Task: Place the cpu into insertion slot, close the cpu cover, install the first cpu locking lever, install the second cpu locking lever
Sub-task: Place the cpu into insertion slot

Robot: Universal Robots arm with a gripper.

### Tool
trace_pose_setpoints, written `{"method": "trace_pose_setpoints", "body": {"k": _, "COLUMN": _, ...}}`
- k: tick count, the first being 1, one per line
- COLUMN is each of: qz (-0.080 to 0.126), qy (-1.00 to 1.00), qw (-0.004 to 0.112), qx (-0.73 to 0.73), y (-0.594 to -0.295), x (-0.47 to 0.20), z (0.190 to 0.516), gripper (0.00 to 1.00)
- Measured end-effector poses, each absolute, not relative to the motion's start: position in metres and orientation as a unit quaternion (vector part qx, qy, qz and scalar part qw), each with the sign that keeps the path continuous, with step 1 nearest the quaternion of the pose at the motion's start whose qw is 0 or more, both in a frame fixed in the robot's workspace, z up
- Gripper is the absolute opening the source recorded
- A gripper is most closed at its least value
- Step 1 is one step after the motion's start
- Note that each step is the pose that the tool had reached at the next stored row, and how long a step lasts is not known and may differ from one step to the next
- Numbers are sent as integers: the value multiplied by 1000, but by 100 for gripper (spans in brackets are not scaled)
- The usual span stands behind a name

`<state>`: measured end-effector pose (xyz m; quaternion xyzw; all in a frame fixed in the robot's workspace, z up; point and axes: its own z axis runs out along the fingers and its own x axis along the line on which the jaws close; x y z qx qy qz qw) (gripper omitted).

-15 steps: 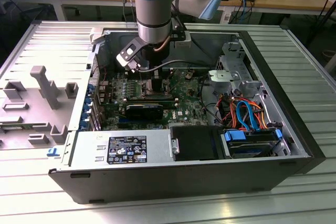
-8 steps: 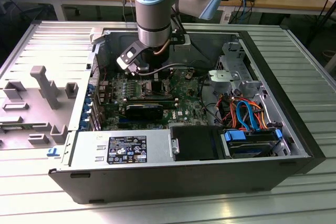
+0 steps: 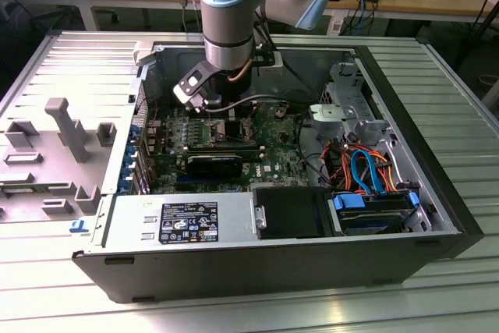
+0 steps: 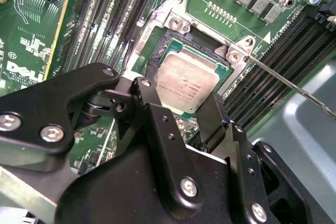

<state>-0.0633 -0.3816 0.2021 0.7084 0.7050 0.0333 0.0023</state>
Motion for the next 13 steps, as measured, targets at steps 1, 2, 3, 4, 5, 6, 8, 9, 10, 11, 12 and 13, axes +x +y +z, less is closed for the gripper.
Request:
{"method": "trace_pose_setpoints", "body": {"k": 1, "qz": 33, "qy": 705, "qw": 2, "qx": 709, "y": -382, "x": -63, "z": 202, "gripper": 54}}
{"method": "trace_pose_setpoints", "body": {"k": 2, "qz": 33, "qy": 704, "qw": 2, "qx": 709, "y": -382, "x": -63, "z": 201, "gripper": 54}}
{"method": "trace_pose_setpoints", "body": {"k": 3, "qz": 33, "qy": 703, "qw": 3, "qx": 710, "y": -383, "x": -63, "z": 201, "gripper": 54}}
{"method": "trace_pose_setpoints", "body": {"k": 4, "qz": 33, "qy": 702, "qw": 3, "qx": 711, "y": -383, "x": -63, "z": 201, "gripper": 54}}
{"method": "trace_pose_setpoints", "body": {"k": 5, "qz": 33, "qy": 701, "qw": 3, "qx": 712, "y": -383, "x": -63, "z": 201, "gripper": 54}}
{"method": "trace_pose_setpoints", "body": {"k": 6, "qz": 33, "qy": 701, "qw": 3, "qx": 713, "y": -383, "x": -63, "z": 200, "gripper": 54}}
{"method": "trace_pose_setpoints", "body": {"k": 8, "qz": 33, "qy": 701, "qw": 3, "qx": 713, "y": -383, "x": -63, "z": 199, "gripper": 54}}
{"method": "trace_pose_setpoints", "body": {"k": 9, "qz": 33, "qy": 701, "qw": 3, "qx": 713, "y": -383, "x": -63, "z": 199, "gripper": 54}}
{"method": "trace_pose_setpoints", "body": {"k": 10, "qz": 33, "qy": 701, "qw": 3, "qx": 713, "y": -383, "x": -63, "z": 199, "gripper": 54}}
{"method": "trace_pose_setpoints", "body": {"k": 11, "qz": 33, "qy": 701, "qw": 3, "qx": 713, "y": -383, "x": -63, "z": 199, "gripper": 54}}
{"method": "trace_pose_setpoints", "body": {"k": 12, "qz": 33, "qy": 701, "qw": 3, "qx": 713, "y": -383, "x": -63, "z": 199, "gripper": 54}}
{"method": "trace_pose_setpoints", "body": {"k": 13, "qz": 33, "qy": 701, "qw": 3, "qx": 713, "y": -383, "x": -63, "z": 199, "gripper": 54}}
